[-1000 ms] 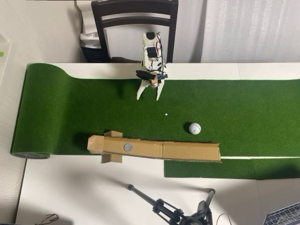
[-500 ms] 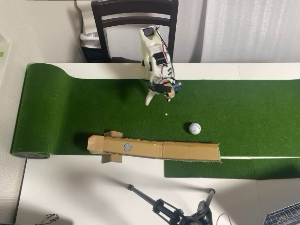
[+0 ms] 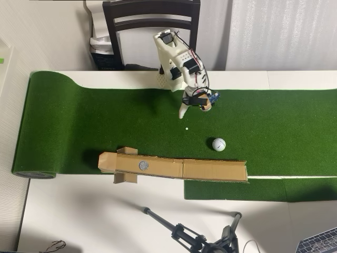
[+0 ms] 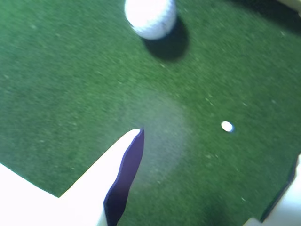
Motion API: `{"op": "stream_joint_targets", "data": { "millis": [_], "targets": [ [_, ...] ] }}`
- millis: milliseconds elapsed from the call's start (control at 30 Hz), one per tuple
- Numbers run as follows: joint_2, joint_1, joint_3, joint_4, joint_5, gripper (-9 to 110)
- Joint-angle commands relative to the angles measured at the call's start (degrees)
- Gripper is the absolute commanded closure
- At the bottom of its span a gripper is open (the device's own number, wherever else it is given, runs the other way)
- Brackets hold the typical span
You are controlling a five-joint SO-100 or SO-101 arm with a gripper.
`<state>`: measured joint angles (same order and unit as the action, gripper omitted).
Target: Pick up the golf ball and place it on the gray mark at the back.
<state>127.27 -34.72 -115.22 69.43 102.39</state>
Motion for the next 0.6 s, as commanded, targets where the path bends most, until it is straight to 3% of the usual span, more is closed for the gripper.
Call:
{"op": "stream_joint_targets", "data": {
  "millis": [0,567],
  "targets": [
    [-7.0,0.0,12.4,-0.2,0.5,51],
    [-31.3,-1.7,38.3,4.5,0.9,49]
  ]
}}
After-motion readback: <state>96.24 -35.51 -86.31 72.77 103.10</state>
